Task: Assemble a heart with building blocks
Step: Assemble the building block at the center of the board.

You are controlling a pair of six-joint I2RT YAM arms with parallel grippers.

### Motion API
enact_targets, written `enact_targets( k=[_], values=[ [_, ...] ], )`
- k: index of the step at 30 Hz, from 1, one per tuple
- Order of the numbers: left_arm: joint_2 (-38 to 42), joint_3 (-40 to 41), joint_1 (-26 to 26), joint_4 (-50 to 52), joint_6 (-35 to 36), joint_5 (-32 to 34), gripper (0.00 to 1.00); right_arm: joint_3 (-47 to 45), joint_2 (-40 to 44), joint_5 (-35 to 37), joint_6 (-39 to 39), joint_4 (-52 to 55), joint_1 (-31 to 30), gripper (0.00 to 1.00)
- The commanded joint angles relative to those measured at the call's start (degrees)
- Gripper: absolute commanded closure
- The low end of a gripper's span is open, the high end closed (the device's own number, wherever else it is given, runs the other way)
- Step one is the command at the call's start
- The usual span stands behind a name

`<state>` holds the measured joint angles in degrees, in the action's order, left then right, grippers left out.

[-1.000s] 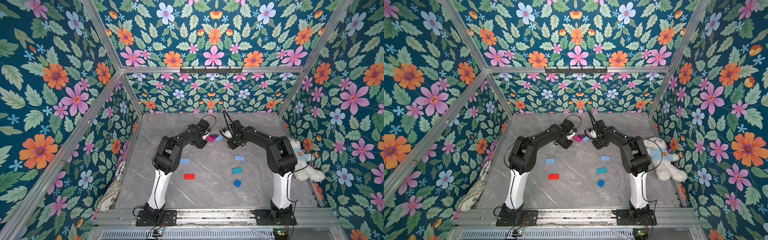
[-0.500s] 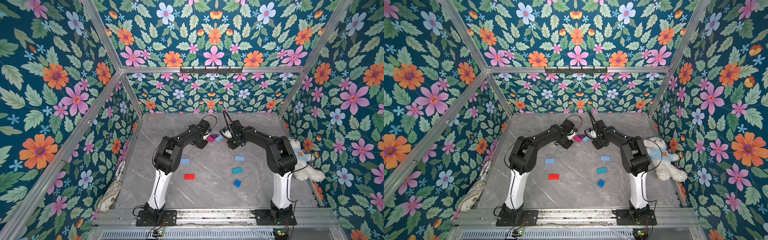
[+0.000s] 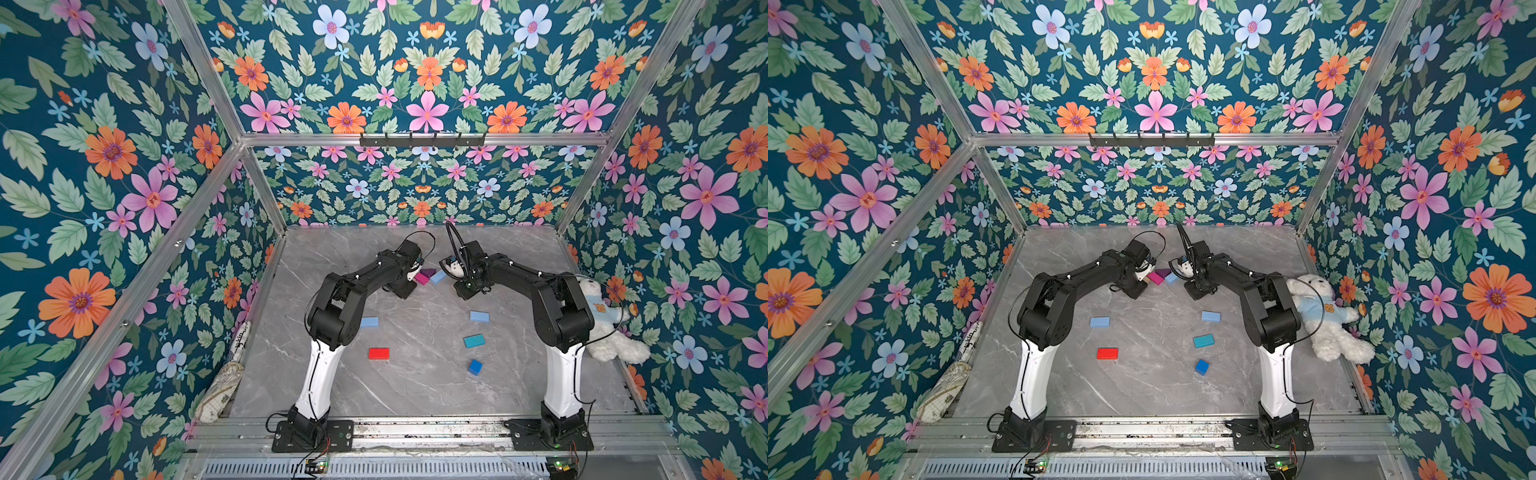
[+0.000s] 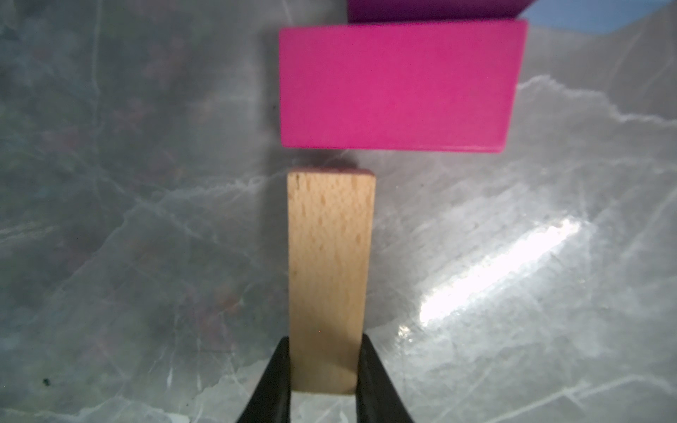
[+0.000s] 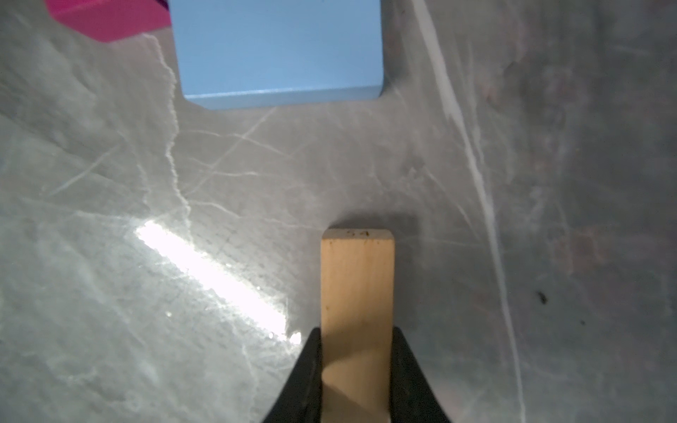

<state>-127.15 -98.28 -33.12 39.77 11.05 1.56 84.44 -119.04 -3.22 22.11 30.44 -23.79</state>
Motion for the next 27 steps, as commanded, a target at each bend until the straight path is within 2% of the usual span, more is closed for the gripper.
enact_targets(
  k=[1,27],
  values=[
    [-0.7,0.5,-0.2,3.8,0.7,-1.1,0.76,-0.4,0.4,-0.6,-0.1,-0.1,0.0,0.86],
    [-0.6,0.2,-0.4,3.8,0.8,-0.2,0.75,-0.8,0.3,-0.6,-0.6,0.0,0.0,0.86]
  ],
)
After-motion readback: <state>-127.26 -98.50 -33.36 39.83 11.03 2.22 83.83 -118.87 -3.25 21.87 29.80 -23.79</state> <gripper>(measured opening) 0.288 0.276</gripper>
